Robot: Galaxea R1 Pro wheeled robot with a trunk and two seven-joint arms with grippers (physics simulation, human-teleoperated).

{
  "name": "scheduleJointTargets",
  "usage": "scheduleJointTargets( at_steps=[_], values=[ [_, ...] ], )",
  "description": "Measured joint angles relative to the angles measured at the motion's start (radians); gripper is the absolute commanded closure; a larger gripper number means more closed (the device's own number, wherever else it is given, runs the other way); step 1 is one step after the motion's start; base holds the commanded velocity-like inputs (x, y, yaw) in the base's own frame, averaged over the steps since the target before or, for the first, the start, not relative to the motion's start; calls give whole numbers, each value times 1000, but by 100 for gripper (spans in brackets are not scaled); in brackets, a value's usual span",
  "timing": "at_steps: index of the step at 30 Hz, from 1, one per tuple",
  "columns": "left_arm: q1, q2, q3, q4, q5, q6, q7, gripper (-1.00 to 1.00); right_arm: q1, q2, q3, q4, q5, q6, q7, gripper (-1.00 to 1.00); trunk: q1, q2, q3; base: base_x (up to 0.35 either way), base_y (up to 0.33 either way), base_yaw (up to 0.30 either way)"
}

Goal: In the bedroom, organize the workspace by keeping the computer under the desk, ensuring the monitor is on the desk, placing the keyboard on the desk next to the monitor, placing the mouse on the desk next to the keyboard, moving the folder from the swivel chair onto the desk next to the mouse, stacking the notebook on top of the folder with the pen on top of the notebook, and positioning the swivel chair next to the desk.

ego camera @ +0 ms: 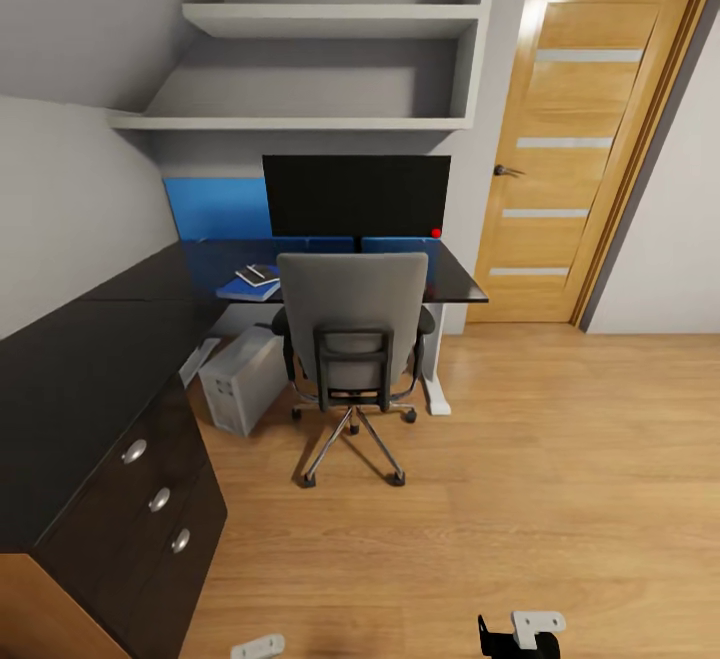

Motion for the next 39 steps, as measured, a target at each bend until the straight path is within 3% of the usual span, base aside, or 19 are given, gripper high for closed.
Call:
scheduleJointTargets(
  at_steps=[6, 11, 13, 17, 21, 39],
  values=[
    [5, 22, -1, 15, -1, 3, 0, -100, 0, 0, 0, 0, 0, 0, 0, -100, -23, 42, 19, 0, 0, 0],
    [65, 68, -1, 17, 1, 0, -2, -100, 0, 0, 0, 0, 0, 0, 0, -100, -42, 77, 34, 0, 0, 0],
    [82, 74, -1, 17, -1, -1, -2, -100, 0, 0, 0, 0, 0, 0, 0, -100, -50, 91, 41, 0, 0, 0],
    [133, 81, -2, 18, -1, -7, -2, -100, 0, 0, 0, 0, 0, 0, 0, -100, -65, 119, 53, 0, 0, 0],
    [150, 82, -3, 17, -2, -10, -2, -100, 0, 0, 0, 0, 0, 0, 0, -100, -81, 147, 66, 0, 0, 0],
    [153, 84, -1, 18, 1, -10, -2, -100, 0, 0, 0, 0, 0, 0, 0, -100, -150, 273, 122, 0, 0, 0]
  ],
)
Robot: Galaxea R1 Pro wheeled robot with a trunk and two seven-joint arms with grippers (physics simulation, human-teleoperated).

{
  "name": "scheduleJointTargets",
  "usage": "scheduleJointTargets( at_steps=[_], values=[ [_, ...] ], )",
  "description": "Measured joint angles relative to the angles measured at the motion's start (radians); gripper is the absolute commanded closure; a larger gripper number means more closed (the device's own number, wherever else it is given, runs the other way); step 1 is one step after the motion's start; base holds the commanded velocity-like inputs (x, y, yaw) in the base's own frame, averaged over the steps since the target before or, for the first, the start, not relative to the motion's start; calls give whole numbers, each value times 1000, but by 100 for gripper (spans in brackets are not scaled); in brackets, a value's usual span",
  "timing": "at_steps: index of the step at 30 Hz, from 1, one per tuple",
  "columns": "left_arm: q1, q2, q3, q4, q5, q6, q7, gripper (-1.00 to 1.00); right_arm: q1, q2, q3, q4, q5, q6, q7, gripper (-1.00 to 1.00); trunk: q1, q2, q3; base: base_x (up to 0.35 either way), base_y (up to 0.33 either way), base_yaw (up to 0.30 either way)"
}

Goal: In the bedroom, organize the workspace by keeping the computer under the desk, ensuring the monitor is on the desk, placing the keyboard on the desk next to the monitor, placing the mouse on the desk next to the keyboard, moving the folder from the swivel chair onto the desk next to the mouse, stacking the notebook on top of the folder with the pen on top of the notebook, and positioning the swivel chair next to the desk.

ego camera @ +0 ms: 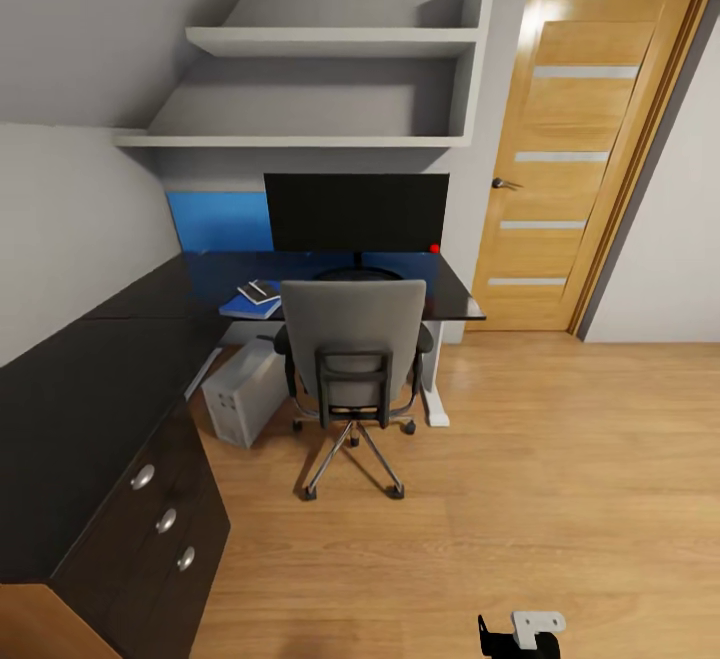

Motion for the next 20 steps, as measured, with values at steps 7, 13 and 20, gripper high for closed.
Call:
scheduleJointTargets(
  at_steps=[7, 13, 20],
  values=[
    [0, 2, -1, 0, 1, 0, 0, -100, 0, 0, 0, 0, 0, 0, 0, -100, -27, 49, 22, 0, 0, 0],
    [0, 2, -1, 0, 1, 0, 0, -100, 0, 0, 0, 0, 0, 0, 0, -100, -50, 91, 41, 0, 0, 0],
    [0, -8, -2, -1, -2, 2, 0, -100, 0, 0, 0, 0, 0, 0, 0, -100, -77, 140, 63, 0, 0, 0]
  ],
)
